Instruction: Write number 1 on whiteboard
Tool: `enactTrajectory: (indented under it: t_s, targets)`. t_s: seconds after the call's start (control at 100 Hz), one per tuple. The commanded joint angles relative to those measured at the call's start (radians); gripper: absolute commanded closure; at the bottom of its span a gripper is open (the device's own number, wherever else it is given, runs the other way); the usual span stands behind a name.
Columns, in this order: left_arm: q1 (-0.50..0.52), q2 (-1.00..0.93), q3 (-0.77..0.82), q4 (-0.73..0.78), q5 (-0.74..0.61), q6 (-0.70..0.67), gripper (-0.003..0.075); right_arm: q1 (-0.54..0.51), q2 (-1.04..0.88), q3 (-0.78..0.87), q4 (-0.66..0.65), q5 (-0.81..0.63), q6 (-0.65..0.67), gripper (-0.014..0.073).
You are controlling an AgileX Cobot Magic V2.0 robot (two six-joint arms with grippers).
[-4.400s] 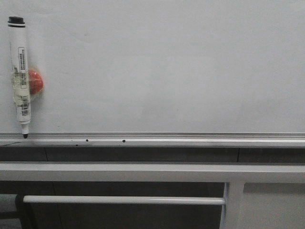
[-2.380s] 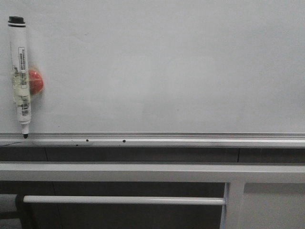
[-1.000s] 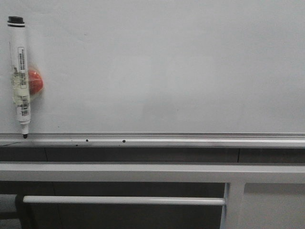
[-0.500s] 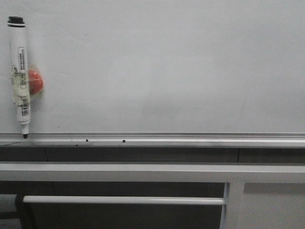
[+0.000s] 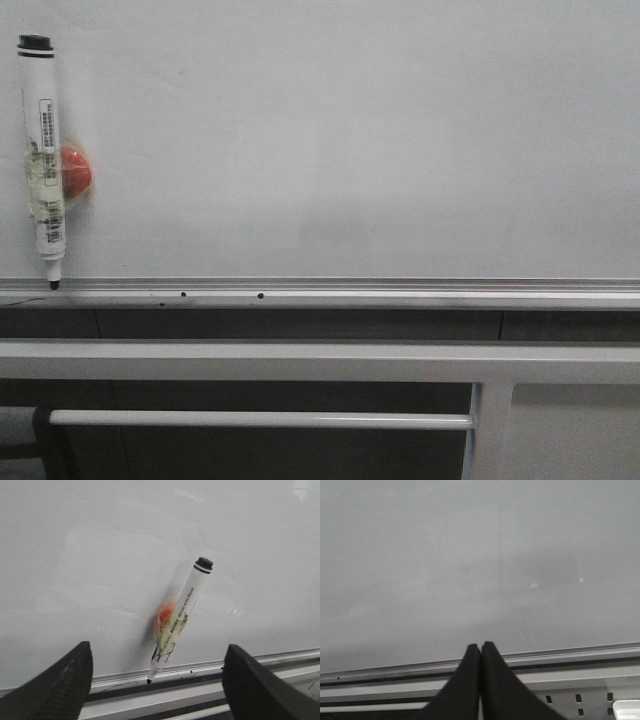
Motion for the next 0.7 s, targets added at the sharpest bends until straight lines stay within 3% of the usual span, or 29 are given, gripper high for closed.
enactTrajectory:
  t_s: [0.0, 0.13, 0.26, 0.41, 0.48, 0.69]
  targets:
    - [-0.007, 0.016, -0.052, 0.119, 0.003, -0.072, 0.0228, 0.001, 0.021, -0.03, 0.003, -0.071, 0.001, 0.0643]
    - [-0.047, 0.016, -0.095, 0.464, -0.05, -0.517, 0.0228, 0.001, 0.021, -0.03, 0.003, -0.071, 0.001, 0.0643]
    - [-0.122, 0.016, -0.101, 0.805, -0.16, -0.833, 0.0228, 0.001, 0.021, -0.03, 0.003, -0.071, 0.001, 0.0643]
    - [-0.266, 0.016, -0.073, 1.279, -0.325, -1.395, 0.0228, 0.001, 0.021, -0.03, 0.003, -0.071, 0.001, 0.0643]
    - [-0.334, 0.016, -0.058, 1.387, -0.376, -1.452, 0.0228, 0.001, 0.021, -0.03, 0.003, -0.071, 0.001, 0.0643]
    - [-0.416, 0.029, -0.012, 1.402, -0.414, -1.412, 0.023, 0.001, 0.021, -0.03, 0.003, -0.071, 0.001, 0.0643]
